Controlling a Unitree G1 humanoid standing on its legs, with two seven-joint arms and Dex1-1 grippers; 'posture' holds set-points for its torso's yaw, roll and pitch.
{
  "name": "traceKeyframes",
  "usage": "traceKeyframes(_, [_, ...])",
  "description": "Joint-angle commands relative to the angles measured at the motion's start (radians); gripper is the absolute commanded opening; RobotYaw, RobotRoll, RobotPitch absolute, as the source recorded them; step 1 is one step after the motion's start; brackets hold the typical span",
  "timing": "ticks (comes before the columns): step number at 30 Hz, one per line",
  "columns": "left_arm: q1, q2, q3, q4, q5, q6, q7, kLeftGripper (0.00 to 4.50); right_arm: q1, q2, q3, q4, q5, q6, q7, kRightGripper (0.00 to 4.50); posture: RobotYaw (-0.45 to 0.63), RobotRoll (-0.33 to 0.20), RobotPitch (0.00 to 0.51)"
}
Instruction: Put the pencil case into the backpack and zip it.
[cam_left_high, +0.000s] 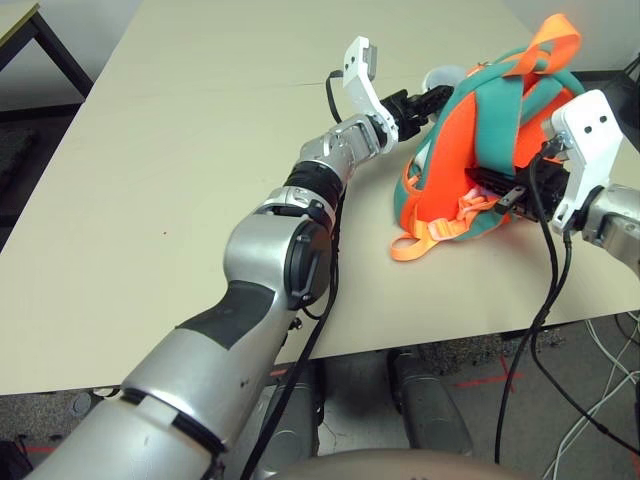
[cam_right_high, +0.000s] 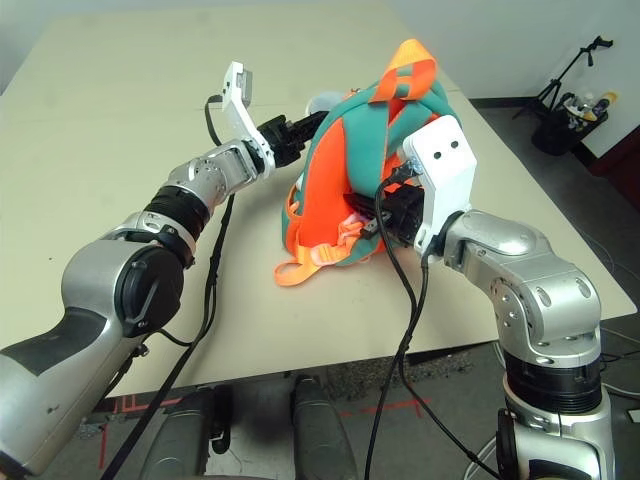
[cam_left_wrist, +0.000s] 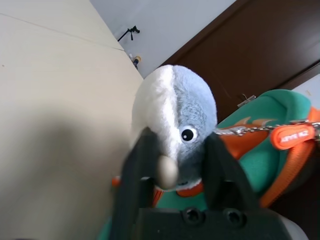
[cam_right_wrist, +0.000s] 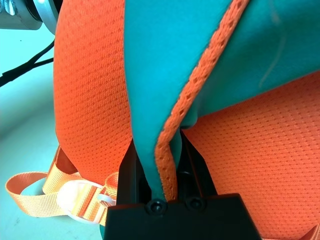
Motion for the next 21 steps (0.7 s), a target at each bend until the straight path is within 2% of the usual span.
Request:
traceKeyframes(1, [-0.006,0.014,0.005,0.003,0.009,-0.019,0.016,0.56,0.004,0.008,0.027,0.001,0.015,-0.002,0.016,0.2,-0.08,0.0,0.18])
traceKeyframes(4, [-0.03,0.034,0.017,-0.011,-0.006,-0.019,-0.002,0.12,0.001,0.003,0.032,0.013,0.008,-0.012,0.02,0.2,-0.06,0.0,0.182])
traceKeyframes(11, [-0.123,0.146,0.008,-0.122,-0.048,0.105,-0.124,0.12,0.014,-0.006,0.044,0.047,-0.011,-0.046,0.033,0.2,-0.01,0.0,0.185])
traceKeyframes(14, [-0.123,0.203,-0.018,-0.29,-0.093,0.286,-0.183,0.12,0.018,-0.001,0.056,0.071,-0.029,-0.074,0.031,0.2,0.01,0.0,0.186])
traceKeyframes(18, [0.009,0.246,-0.056,-0.725,-0.236,0.689,-0.148,0.12,0.011,0.018,0.078,0.12,-0.066,-0.125,0.018,0.2,0.04,0.0,0.19])
traceKeyframes(21, [0.095,0.254,-0.063,-0.955,-0.316,0.867,-0.075,0.12,0.004,0.032,0.088,0.144,-0.085,-0.15,0.013,0.2,0.05,0.0,0.191])
